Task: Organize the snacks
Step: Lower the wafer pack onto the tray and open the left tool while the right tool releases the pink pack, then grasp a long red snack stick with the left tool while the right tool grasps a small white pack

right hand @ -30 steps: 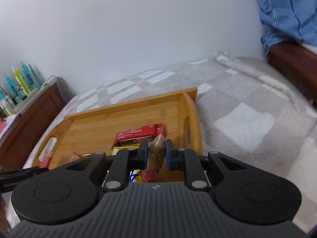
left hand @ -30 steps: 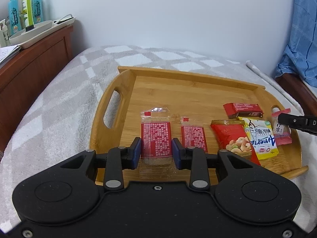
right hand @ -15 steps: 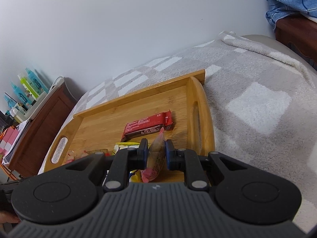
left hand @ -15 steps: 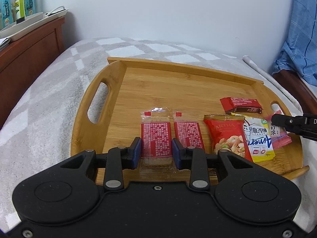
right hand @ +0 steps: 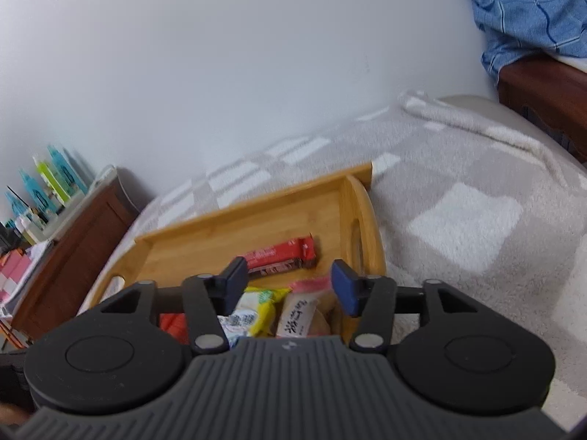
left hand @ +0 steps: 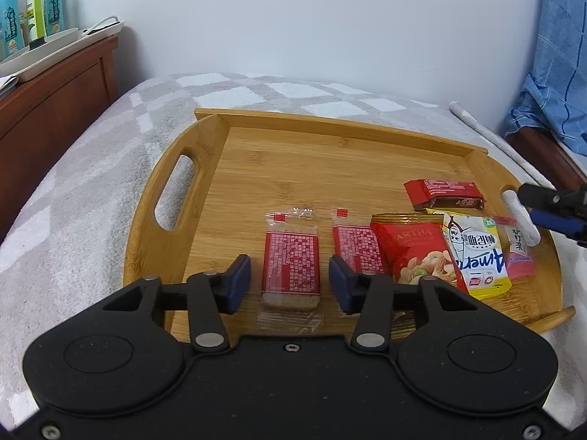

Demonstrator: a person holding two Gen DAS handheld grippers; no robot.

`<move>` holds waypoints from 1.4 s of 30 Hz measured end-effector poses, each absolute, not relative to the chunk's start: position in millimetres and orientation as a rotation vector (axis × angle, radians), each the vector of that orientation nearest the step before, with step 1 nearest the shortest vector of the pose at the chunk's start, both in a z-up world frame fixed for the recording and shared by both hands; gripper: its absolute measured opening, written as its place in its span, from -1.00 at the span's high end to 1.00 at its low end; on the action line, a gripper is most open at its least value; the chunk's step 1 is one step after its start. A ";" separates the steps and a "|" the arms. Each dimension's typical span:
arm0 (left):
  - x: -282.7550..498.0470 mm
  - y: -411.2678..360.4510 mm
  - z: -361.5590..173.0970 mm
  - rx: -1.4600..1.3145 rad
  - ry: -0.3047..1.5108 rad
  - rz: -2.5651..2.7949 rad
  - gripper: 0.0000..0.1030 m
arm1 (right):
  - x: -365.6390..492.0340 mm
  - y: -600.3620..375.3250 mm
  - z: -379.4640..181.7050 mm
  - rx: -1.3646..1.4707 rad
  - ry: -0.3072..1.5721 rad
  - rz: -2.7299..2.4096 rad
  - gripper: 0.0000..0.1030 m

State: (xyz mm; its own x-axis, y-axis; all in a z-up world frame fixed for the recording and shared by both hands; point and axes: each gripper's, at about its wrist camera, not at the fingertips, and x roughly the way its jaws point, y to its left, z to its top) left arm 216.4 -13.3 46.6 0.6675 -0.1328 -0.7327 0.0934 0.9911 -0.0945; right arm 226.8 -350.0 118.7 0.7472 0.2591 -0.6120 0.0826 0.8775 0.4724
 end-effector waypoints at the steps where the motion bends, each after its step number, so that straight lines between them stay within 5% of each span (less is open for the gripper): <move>1: 215.1 -12.6 47.8 -0.053 0.828 -0.128 -0.04 | 224.5 -349.4 120.7 0.501 0.711 0.100 -0.40; 9: 194.3 -8.9 64.8 -0.042 0.772 -0.137 -0.49 | 202.0 -335.7 135.3 0.446 0.607 0.096 -0.71; 24: 121.7 0.6 75.5 -0.063 0.717 -0.167 -0.75 | 157.1 -302.4 147.4 0.298 0.557 0.130 -0.95; 36: 64.6 20.6 54.4 -0.043 0.734 -0.120 -0.74 | 121.7 -263.8 134.7 0.211 0.602 0.165 -0.97; 42: 54.3 24.9 41.2 -0.035 0.768 -0.142 -0.26 | 109.1 -245.7 127.0 0.137 0.643 0.183 -0.84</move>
